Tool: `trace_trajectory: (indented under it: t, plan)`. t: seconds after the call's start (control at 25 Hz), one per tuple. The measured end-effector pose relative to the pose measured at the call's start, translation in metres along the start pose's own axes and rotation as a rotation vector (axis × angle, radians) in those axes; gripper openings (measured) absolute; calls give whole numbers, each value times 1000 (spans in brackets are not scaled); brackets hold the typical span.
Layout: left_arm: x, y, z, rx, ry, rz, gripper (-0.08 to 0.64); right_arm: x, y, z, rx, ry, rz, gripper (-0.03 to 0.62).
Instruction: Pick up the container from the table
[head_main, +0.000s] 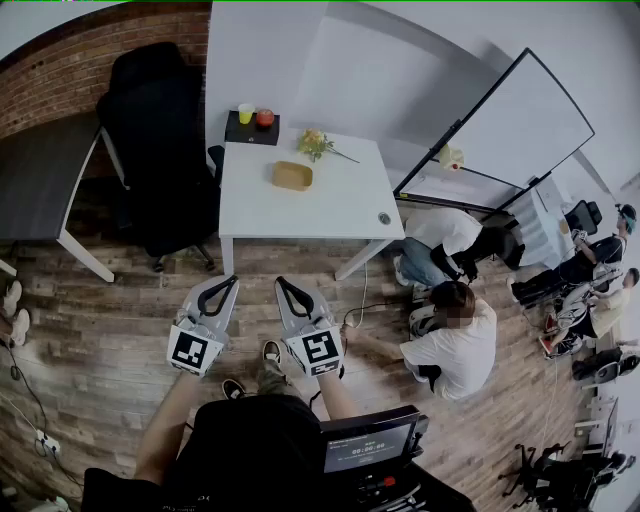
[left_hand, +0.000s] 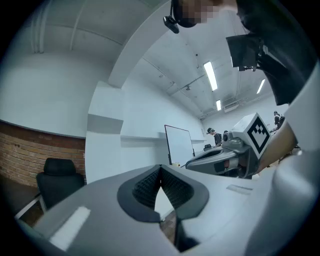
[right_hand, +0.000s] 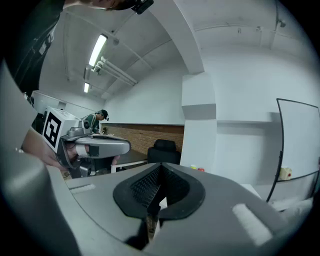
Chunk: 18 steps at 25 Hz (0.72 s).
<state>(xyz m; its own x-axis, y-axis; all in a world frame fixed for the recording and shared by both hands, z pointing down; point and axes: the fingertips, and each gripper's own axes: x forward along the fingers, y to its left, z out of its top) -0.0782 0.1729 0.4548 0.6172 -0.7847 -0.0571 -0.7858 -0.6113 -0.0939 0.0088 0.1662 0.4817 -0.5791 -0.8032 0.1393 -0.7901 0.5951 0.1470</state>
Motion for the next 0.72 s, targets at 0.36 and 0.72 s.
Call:
trace_trajectory:
  t: [0.36, 0.72]
  plan:
    - [15, 17, -3, 0, -7, -14, 2, 27, -2, 7, 9, -2, -1, 14]
    - [33, 21, -9, 25, 4, -30, 2, 56, -14, 2, -20, -3, 18, 15]
